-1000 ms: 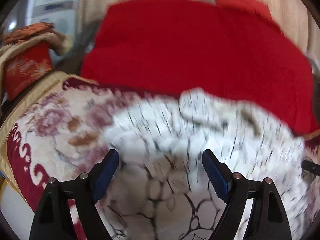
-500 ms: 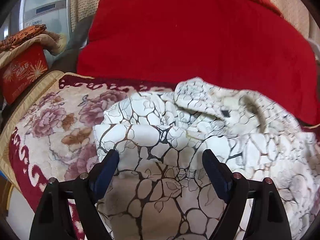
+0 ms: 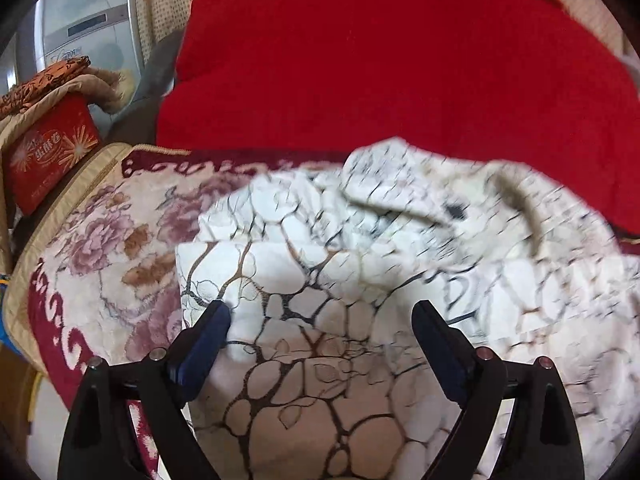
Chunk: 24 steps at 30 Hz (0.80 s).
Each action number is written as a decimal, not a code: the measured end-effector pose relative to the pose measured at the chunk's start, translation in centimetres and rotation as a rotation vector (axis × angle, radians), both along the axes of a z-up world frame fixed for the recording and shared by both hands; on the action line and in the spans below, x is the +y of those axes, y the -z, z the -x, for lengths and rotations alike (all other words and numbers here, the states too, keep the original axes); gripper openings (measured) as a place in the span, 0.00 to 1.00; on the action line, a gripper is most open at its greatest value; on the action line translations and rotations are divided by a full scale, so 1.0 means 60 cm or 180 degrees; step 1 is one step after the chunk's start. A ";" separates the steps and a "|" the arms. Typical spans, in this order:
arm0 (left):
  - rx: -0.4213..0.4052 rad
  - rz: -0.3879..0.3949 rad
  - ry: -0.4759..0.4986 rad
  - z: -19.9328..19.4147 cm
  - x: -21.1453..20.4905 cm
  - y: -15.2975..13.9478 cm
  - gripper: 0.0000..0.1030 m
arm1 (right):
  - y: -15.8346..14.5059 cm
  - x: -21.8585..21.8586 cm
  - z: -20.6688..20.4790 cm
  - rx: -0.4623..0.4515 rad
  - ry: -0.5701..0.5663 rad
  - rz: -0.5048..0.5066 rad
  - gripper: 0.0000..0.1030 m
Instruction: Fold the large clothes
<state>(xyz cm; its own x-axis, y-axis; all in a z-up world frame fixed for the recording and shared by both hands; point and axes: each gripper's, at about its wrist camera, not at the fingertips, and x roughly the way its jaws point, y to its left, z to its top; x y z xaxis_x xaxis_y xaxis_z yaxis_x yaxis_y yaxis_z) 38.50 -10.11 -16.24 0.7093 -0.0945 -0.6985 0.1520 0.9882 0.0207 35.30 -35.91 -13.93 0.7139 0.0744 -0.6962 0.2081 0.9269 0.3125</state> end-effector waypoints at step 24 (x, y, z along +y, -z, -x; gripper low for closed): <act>-0.0462 -0.0355 0.0369 0.065 -0.057 -0.015 0.90 | -0.085 -0.004 0.103 -0.0594 -0.0013 0.0223 0.49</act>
